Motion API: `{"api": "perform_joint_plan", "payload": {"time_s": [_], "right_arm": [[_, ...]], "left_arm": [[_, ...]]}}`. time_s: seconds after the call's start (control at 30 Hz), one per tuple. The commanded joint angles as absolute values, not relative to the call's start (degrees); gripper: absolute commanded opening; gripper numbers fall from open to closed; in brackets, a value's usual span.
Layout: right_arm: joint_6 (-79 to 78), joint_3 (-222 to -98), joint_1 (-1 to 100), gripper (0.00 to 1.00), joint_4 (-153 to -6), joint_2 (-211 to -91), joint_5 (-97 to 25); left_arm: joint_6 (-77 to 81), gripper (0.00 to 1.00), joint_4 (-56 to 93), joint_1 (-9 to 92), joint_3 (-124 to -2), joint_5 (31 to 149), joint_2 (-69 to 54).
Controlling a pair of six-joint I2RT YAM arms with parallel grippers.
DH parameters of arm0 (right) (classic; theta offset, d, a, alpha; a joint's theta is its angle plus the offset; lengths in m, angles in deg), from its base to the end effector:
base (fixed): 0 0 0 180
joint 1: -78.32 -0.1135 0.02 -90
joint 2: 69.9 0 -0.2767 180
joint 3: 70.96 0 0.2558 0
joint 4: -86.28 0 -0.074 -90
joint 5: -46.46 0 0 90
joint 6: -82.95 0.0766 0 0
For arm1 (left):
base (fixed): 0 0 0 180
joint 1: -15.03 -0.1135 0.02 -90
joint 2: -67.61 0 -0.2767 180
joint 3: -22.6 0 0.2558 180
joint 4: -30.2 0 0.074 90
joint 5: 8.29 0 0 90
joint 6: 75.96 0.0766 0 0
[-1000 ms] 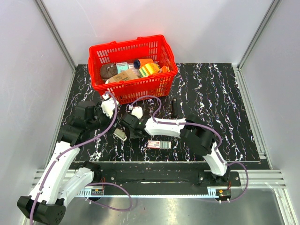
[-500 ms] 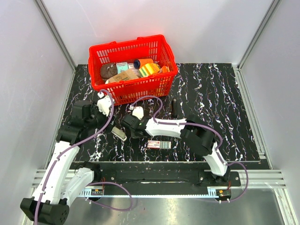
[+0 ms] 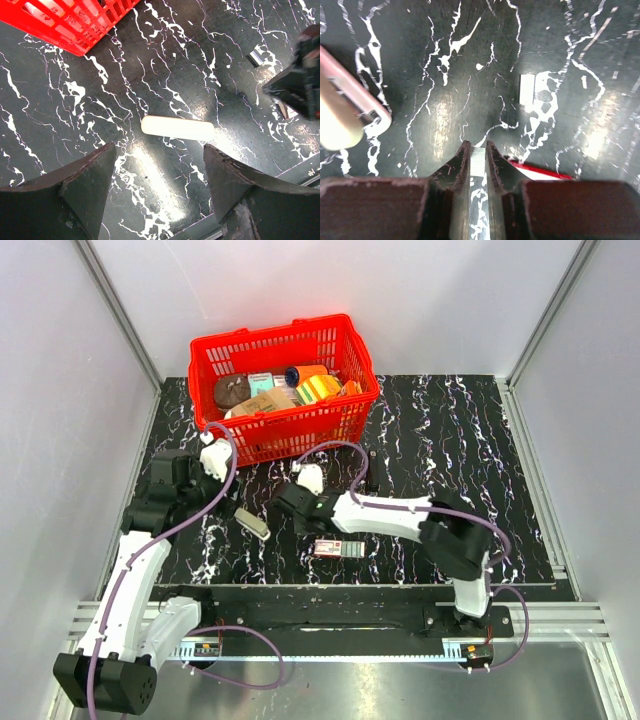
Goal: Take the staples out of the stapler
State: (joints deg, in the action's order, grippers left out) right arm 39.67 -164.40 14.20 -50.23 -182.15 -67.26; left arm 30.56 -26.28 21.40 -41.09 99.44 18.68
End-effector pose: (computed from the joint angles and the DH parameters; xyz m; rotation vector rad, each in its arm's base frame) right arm 0.2171 0.3769 0.1595 -0.2528 2.5165 0.2117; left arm 0.1915 -0.0448 0.2895 0.6047 2.1888 -0.2621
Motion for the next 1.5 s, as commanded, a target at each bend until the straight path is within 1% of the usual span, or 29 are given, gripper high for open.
{"api": "perform_joint_plan", "payload": {"time_s": [0.0,0.1,0.3,0.63,1.47], "right_arm": [[42.7,-161.8,14.3,0.08,-47.7,-172.1,-71.3],[46.5,-159.6,14.3,0.0,-44.0,-169.6,-71.7],[53.8,-153.3,14.3,0.0,-39.2,-166.1,-73.0],[59.7,-144.0,13.1,0.0,-41.0,-160.1,-75.5],[60.9,-142.8,11.3,0.03,-42.4,-162.8,-73.6]], "left_arm": [[30.1,0.76,-24.6,20.9,-43.3,99.2,18.7],[30.6,0.75,-24.6,21.0,-43.3,98.8,18.7],[30.3,0.75,-24.2,21.0,-43.0,99.9,18.1],[30.4,0.76,-23.9,21.0,-42.3,100.5,17.9],[30.7,0.76,-23.4,21.0,-41.3,100.3,18.1]]}}
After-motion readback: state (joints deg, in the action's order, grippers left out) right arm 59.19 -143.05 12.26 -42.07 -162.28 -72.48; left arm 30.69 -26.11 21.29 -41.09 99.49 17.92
